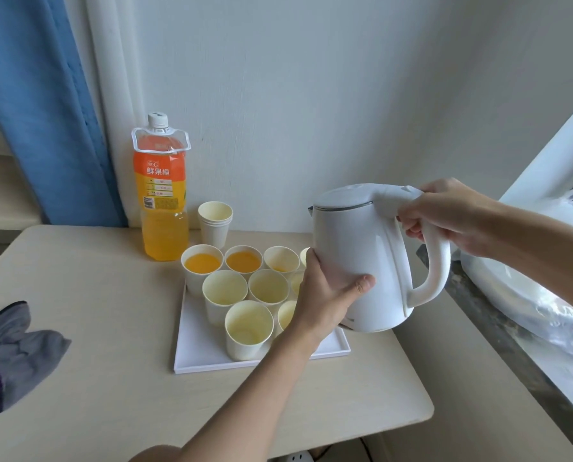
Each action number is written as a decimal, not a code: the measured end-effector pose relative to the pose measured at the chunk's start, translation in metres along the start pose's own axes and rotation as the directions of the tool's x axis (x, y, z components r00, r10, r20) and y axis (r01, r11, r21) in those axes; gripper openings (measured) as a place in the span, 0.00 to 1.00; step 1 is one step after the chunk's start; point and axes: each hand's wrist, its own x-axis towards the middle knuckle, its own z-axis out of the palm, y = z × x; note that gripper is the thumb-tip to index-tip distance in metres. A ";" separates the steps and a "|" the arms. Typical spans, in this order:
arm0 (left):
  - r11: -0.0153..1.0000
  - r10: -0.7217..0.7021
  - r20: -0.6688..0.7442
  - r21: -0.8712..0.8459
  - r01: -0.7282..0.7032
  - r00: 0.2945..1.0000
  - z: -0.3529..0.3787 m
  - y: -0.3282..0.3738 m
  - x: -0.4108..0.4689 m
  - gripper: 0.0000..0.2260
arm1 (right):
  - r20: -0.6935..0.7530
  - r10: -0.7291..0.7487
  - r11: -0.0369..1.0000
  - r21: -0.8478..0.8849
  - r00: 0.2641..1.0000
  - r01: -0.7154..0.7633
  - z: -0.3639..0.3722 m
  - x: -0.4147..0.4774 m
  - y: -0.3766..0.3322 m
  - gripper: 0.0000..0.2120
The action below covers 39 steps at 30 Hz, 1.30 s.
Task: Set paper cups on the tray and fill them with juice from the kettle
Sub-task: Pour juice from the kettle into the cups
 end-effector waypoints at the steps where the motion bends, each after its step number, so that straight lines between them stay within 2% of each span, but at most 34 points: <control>1: 1.000 -0.005 0.006 -0.001 0.005 1.000 0.001 -0.001 0.000 0.35 | 0.001 0.003 1.000 -0.008 1.000 -0.003 0.000 0.001 0.000 0.07; 6: 1.000 -0.024 0.006 -0.013 0.024 1.000 0.001 -0.004 0.003 0.32 | 0.002 -0.005 0.999 -0.049 1.000 0.005 0.002 0.004 -0.004 0.04; 9: 0.998 -0.039 0.016 -0.039 0.040 0.999 0.002 -0.006 0.004 0.31 | 0.013 -0.027 0.996 -0.083 1.000 0.028 0.004 0.005 -0.007 0.06; 39: 0.978 -0.161 0.041 -0.129 0.165 0.986 0.005 -0.007 -0.002 0.27 | 0.052 -0.081 0.975 -0.203 0.995 0.090 0.025 0.021 -0.024 0.05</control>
